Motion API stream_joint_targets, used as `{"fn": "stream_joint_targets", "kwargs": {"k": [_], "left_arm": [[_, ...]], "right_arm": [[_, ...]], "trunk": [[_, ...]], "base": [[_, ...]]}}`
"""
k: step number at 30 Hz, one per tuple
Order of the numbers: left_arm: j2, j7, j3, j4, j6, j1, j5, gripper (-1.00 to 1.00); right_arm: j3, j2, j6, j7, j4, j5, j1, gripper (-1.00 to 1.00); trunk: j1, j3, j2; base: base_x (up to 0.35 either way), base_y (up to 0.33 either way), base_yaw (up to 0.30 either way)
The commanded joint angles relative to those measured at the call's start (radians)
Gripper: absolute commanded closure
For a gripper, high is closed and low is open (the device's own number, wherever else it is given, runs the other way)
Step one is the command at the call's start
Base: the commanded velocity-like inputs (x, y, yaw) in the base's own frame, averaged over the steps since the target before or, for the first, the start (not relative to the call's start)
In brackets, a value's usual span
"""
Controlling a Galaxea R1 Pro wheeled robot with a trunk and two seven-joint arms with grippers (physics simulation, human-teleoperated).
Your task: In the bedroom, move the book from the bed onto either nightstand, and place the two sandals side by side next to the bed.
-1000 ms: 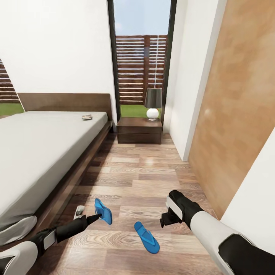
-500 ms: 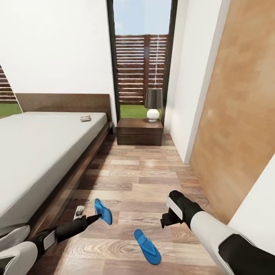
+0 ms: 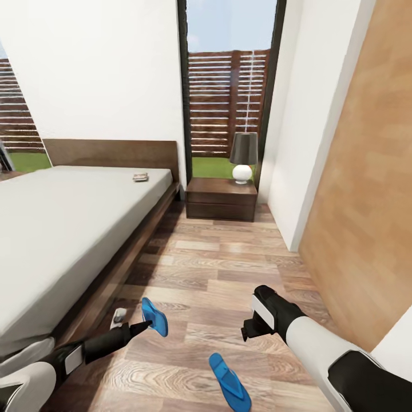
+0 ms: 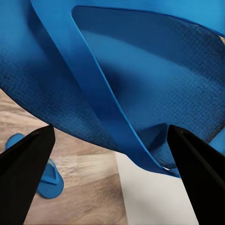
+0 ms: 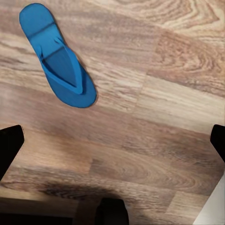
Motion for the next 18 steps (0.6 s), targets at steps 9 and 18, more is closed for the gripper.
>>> {"fn": "stream_joint_targets", "kwargs": {"k": [9, 18], "left_arm": [[-0.001, -0.002, 0.008, 0.0, 0.009, 0.0, -0.005, 1.0], [-0.001, -0.001, 0.008, 0.0, 0.009, 0.0, -0.005, 1.0]], "right_arm": [[0.008, 0.001, 0.001, -0.008, -0.001, -0.011, -0.001, -1.0], [0.009, 0.002, 0.001, -0.008, -0.002, -0.012, -0.001, -1.0]], "trunk": [[0.0, -0.001, 0.0], [0.0, -0.001, 0.0]], "base": [[0.002, -0.007, 0.225], [0.0, -0.133, 0.21]]}}
